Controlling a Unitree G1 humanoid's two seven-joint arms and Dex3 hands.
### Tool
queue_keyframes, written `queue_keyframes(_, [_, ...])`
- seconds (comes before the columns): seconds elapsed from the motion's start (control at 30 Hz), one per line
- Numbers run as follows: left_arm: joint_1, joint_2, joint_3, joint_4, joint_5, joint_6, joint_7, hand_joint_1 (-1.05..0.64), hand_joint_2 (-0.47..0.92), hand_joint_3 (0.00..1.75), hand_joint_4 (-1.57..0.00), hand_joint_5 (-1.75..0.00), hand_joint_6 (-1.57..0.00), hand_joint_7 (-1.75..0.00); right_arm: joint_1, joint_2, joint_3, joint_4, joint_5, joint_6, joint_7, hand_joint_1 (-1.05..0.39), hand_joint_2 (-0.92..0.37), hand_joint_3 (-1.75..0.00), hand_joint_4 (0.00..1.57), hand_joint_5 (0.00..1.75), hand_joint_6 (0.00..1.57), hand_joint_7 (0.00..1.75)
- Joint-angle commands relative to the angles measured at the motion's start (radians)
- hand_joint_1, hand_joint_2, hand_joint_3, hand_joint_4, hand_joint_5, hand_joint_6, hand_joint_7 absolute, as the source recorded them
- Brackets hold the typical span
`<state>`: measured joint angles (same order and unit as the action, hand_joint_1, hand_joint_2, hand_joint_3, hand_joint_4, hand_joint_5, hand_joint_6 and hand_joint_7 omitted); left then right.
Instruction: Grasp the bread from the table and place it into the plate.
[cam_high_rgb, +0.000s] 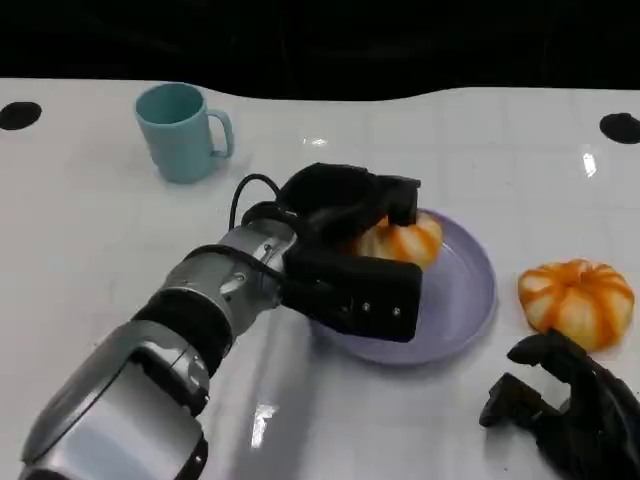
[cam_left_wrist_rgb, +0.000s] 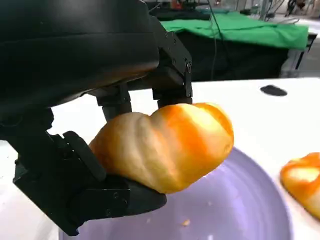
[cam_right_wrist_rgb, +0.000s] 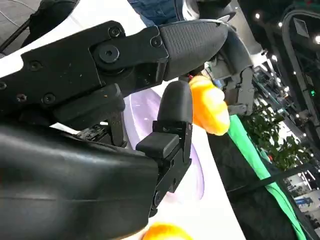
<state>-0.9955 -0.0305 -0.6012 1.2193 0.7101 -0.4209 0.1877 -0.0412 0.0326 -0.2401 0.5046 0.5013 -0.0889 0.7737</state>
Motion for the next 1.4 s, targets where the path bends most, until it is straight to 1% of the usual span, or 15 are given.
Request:
queue_keyframes(0.03, [-0.041,0.0,0.008,0.015,-0.013,0.016,-0.066,-0.26,0.78,0.52,-0.64,-1.55,-0.6,-1.02,0.009,-0.013,-0.003,-0.011,0.007,-0.004,0.006,-0.51,-0.92,-0.21,0.66,1.5,0.52,1.28])
queue_keyframes(0.07, [-0.049,0.002,0.008,0.016,-0.018,0.025,-0.109,-0.34,0.85,0.42,-0.53,-1.23,-0.57,-0.62,0.008,-0.013,-0.004,-0.008,0.008,-0.006,0.009,-0.5,-0.92,-0.21,0.66,1.5,0.52,1.28])
queue_keyframes(0.1, [-0.056,0.005,0.011,0.016,-0.026,0.032,-0.157,-0.39,0.88,0.38,-0.46,-1.0,-0.55,-0.37,0.009,-0.014,-0.003,-0.01,0.007,-0.003,0.005,-0.5,-0.92,-0.21,0.66,1.5,0.52,1.28])
queue_keyframes(0.13, [-0.06,0.007,0.013,0.015,-0.03,0.036,-0.186,-0.51,0.91,0.39,-0.38,-0.66,-0.48,-0.17,0.01,-0.014,-0.002,-0.013,0.006,0.0,0.002,-0.51,-0.92,-0.21,0.67,1.5,0.53,1.28])
queue_keyframes(0.2, [-0.065,0.011,0.019,0.008,-0.037,0.043,-0.236,-0.57,0.92,0.4,-0.36,-0.45,-0.45,-0.06,0.011,-0.016,-0.001,-0.017,0.004,0.003,-0.001,-0.51,-0.92,-0.21,0.67,1.5,0.53,1.28])
queue_keyframes(0.23, [-0.068,0.012,0.021,0.006,-0.04,0.047,-0.259,-0.71,0.92,0.45,-0.26,-0.34,-0.33,-0.03,0.011,-0.017,-0.001,-0.018,0.004,0.004,0.0,-0.51,-0.92,-0.21,0.67,1.5,0.53,1.27])
queue_keyframes(0.37, [-0.072,0.018,0.02,-0.001,-0.047,0.053,-0.315,-0.8,0.92,0.49,-0.2,-0.25,-0.25,0.0,0.011,-0.017,-0.001,-0.016,0.004,-0.002,0.001,-0.51,-0.92,-0.21,0.67,1.5,0.53,1.27])
queue_keyframes(0.43, [-0.075,0.022,0.018,-0.003,-0.05,0.055,-0.351,-0.96,0.92,0.65,-0.07,-0.18,-0.14,0.0,0.01,-0.015,-0.003,-0.012,0.003,-0.011,0.003,-0.51,-0.92,-0.21,0.67,1.5,0.53,1.27])
queue_keyframes(0.63, [-0.081,0.043,0.023,-0.021,-0.057,0.054,-0.418,-1.05,0.92,0.83,0.0,-0.13,-0.1,0.0,0.013,-0.016,-0.002,-0.021,0.007,0.005,-0.001,-0.51,-0.92,-0.2,0.67,1.5,0.53,1.26])
queue_keyframes(1.03, [-0.002,0.127,0.12,-0.139,-0.166,-0.032,-0.457,-1.02,0.92,0.78,-0.08,-0.15,-0.14,-0.02,0.017,-0.019,0.004,-0.026,-0.006,-0.009,-0.009,-0.53,-0.92,-0.2,0.67,1.5,0.54,1.25])
queue_keyframes(1.13, [0.094,0.133,0.249,-0.198,-0.337,-0.085,-0.503,-0.91,0.92,0.64,-0.14,-0.2,-0.18,-0.04,0.011,-0.027,0.003,-0.021,0.007,0.013,0.006,-0.52,-0.92,-0.21,0.66,1.5,0.53,1.25])
queue_keyframes(1.27, [0.116,0.137,0.268,-0.227,-0.369,-0.084,-0.525,-0.89,0.92,0.61,-0.15,-0.22,-0.19,-0.04,0.01,-0.029,0.003,-0.022,0.009,0.017,0.007,-0.52,-0.92,-0.22,0.66,1.5,0.52,1.25])
queue_keyframes(1.3, [0.204,0.104,0.358,-0.286,-0.528,-0.091,-0.587,-0.89,0.92,0.61,-0.15,-0.22,-0.19,-0.04,0.009,-0.027,0.003,-0.02,0.004,0.005,0.001,-0.52,-0.92,-0.22,0.65,1.5,0.52,1.25])
queue_keyframes(1.37, [0.337,0.058,0.484,-0.389,-0.76,-0.091,-0.681,-0.71,0.92,0.5,-0.41,-0.56,-0.44,-0.12,0.007,-0.026,0.001,-0.018,0.0,-0.003,-0.005,-0.52,-0.92,-0.22,0.66,1.51,0.53,1.26])
queue_keyframes(1.4, [0.369,0.049,0.511,-0.419,-0.815,-0.084,-0.706,-0.68,0.92,0.49,-0.44,-0.63,-0.48,-0.12,0.007,-0.026,0.001,-0.017,-0.001,-0.005,-0.006,-0.52,-0.92,-0.21,0.66,1.51,0.53,1.26])
